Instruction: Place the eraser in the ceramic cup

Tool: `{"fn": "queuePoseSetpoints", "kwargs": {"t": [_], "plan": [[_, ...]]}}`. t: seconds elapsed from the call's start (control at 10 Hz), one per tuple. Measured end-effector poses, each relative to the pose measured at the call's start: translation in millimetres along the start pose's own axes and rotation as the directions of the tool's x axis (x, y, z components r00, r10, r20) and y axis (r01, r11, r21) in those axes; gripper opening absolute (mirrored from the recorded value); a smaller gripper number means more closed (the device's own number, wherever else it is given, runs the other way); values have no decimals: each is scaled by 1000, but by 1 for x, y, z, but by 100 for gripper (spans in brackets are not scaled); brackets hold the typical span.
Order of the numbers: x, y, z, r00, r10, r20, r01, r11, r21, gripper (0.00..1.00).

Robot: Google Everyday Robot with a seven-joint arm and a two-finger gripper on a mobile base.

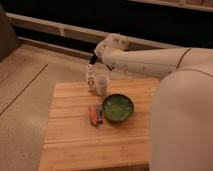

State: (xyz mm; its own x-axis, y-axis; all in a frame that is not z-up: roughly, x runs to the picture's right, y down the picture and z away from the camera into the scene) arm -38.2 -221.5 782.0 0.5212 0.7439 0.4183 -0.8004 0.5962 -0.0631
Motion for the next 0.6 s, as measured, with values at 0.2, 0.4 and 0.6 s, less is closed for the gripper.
{"fn": "queuePoseSetpoints", "kwargs": {"t": [0.2,0.4,0.6], "plan": [[-8,15,4,999,-7,43,10,999,-54,0],[-8,16,4,999,-8,50,11,998,-60,0],[-8,-7,-4,998,8,55,-7,1000,-24,0]]}}
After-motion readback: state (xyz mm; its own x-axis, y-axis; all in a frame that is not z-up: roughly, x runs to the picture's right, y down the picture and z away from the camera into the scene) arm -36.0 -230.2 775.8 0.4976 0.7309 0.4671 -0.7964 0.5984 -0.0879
